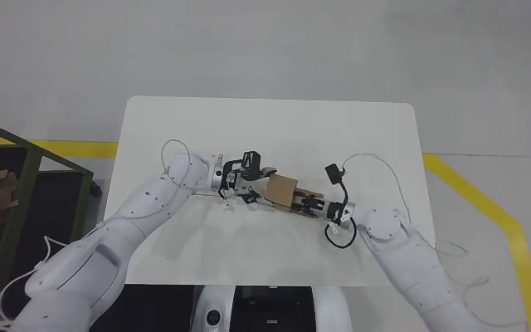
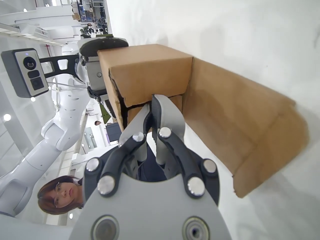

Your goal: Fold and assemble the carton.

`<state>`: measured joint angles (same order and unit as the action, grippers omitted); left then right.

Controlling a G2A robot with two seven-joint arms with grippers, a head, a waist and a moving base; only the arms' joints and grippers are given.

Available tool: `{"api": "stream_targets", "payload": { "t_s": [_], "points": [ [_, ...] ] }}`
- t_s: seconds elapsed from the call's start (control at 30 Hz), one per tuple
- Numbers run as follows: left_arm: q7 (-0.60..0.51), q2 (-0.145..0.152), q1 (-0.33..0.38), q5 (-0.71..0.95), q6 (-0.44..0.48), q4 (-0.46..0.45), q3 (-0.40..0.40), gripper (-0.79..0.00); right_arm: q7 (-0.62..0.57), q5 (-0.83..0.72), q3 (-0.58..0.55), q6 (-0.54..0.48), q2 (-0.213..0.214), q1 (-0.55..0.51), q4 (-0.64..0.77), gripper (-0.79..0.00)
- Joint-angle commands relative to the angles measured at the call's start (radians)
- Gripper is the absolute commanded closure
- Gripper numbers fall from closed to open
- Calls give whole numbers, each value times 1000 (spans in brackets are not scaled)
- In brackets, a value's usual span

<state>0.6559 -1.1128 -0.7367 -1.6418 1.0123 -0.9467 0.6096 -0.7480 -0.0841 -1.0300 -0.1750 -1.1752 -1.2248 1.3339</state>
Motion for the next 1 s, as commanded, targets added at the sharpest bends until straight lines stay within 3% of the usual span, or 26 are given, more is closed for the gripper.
{"api": "stream_targets", "payload": {
  "t_s": [0.0,0.67,0.97],
  "points": [
    [-1,-1,2,1,0,2,-3,-594,-2,0,8,-5,-3,11,-7,0],
    [1,-3,11,9,0,15,-14,-588,-66,-66,91,-58,-41,129,-145,0],
    [4,-1,10,8,0,15,-10,-597,-71,-48,30,-73,-19,79,-104,0]
  ]
}}
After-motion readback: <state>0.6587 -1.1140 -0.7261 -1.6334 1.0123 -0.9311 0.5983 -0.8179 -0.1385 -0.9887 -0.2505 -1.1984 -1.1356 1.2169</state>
